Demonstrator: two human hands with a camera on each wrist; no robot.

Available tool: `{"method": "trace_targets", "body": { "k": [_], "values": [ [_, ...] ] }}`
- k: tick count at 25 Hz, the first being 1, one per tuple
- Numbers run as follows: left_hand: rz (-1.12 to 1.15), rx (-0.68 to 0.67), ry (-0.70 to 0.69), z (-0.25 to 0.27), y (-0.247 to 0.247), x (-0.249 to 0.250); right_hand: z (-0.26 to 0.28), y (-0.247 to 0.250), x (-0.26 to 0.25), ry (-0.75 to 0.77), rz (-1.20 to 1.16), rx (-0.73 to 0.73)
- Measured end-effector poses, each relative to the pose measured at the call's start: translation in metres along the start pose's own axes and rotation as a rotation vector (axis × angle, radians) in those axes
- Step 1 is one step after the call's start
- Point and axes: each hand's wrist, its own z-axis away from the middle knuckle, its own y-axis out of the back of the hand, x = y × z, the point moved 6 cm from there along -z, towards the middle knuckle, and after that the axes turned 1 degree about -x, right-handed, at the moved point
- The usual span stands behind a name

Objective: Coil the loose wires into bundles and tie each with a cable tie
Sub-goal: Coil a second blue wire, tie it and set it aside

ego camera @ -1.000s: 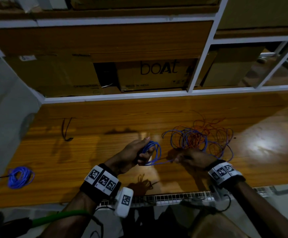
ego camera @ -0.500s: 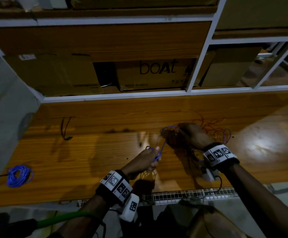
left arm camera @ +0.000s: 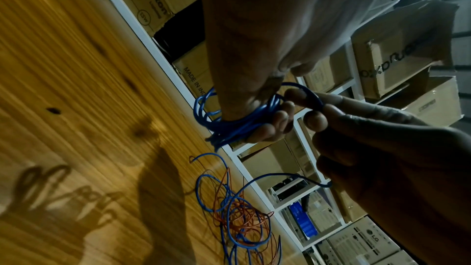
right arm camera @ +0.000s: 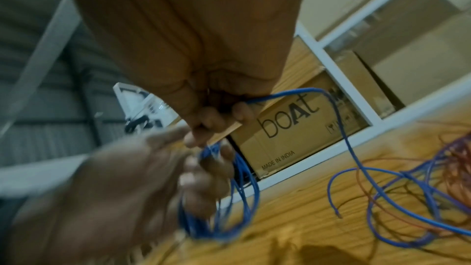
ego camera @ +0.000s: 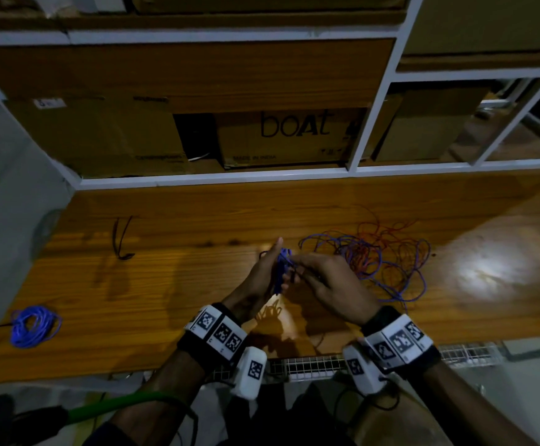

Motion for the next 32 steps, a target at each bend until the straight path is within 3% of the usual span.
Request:
{"method": "trace_targets", "body": {
  "k": [7,13,18,23,27,32],
  "values": [
    [0.070,0.111,-0.047,-0.001,0.003,0.002,0.007,-0.002,0.004,-0.053,-0.065,0.201],
    [0.135,0.163,-0.169,0.004,0.006,0.009,0.014,-0.017,0.006,-0.077,-0.103,0.319],
    [0.303,0.171,-0.234,0.005,0.012,0.009,0.019,-0.056,0.012,-0.080,-0.165,0.157],
    [0.423,0.082,-0.236,0.005,0.016,0.005,0.019,-0.056,0.020,-0.075,-0.191,0.140],
    [0.463,0.060,-0.235,0.007,0.021,0.013,0.025,-0.060,0.025,-0.017,-0.034,0.115],
    [0.437,0.047,-0.195,0.009,0.013,0.021,0.028,-0.066,0.034,0.000,0.114,-0.033]
  ]
}}
